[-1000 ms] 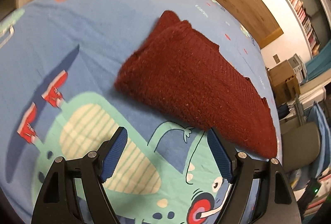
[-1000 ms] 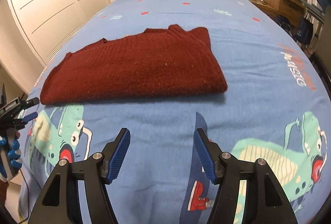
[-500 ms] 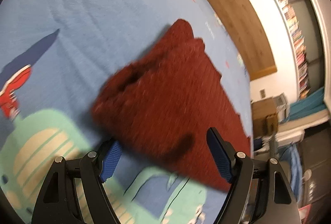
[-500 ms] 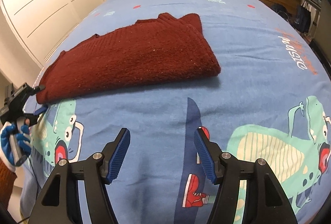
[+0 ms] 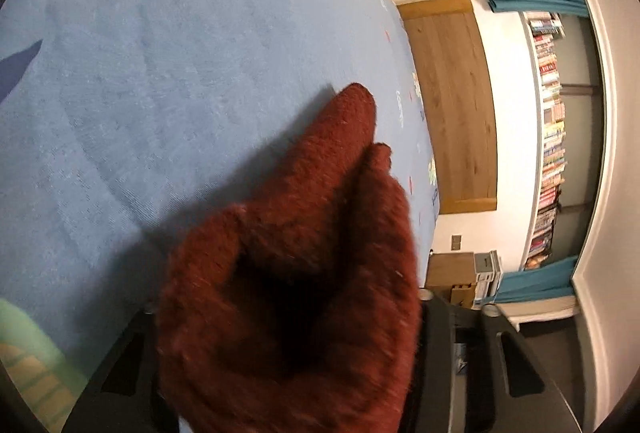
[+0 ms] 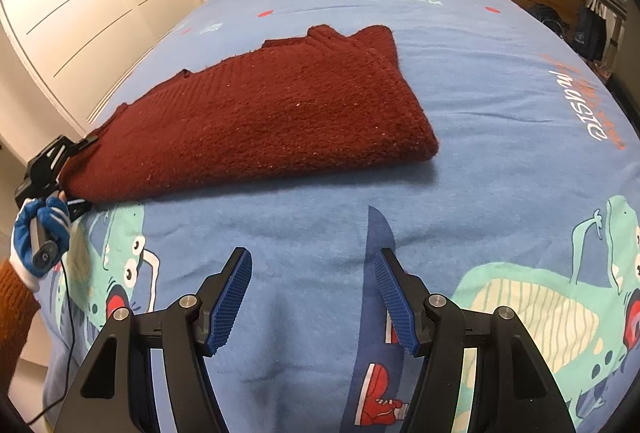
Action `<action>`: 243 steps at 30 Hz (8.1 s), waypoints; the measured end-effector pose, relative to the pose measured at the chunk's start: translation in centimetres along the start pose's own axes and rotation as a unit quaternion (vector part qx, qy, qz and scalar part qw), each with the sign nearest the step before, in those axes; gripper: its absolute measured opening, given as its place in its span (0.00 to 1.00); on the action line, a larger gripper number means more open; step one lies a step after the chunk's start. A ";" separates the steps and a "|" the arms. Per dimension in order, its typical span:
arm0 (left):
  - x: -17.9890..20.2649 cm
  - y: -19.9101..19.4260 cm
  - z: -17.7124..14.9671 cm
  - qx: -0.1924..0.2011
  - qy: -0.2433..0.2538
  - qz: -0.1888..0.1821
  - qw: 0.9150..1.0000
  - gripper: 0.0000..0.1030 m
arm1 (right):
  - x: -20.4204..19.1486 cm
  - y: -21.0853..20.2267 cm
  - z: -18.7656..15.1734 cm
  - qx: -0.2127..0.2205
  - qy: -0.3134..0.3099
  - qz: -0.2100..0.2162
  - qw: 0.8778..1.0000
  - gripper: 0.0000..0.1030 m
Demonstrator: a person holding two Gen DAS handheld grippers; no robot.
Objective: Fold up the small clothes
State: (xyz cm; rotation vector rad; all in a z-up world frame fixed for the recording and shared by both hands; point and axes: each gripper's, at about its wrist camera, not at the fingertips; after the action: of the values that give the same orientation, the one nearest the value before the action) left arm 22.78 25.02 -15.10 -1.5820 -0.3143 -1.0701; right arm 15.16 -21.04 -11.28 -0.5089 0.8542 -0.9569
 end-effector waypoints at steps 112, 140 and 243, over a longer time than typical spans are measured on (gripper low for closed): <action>17.8 6.7 -22.5 -0.097 0.611 0.069 0.782 0.44 | 2.3 1.2 11.3 0.069 -0.042 0.032 0.996 0.64; 16.2 8.0 -25.1 -0.045 0.655 0.094 0.749 0.44 | 4.9 2.8 9.6 0.005 -0.069 0.021 0.997 0.65; 14.4 9.8 -15.6 -0.110 0.467 0.073 0.875 0.80 | 10.2 3.6 11.5 0.005 0.081 0.109 0.991 0.82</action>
State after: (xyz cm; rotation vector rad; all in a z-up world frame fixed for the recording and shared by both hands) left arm 30.26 3.24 -11.28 -1.0753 0.5920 -1.6462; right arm 29.36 -27.93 -11.24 -0.3242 1.0294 -0.8073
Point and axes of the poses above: each gripper's, at about its wrist camera, not at the fingertips, and y roughly the way its jaws point, x to its right, z to its top, and after that the axes turned 15 degrees about z, right-handed
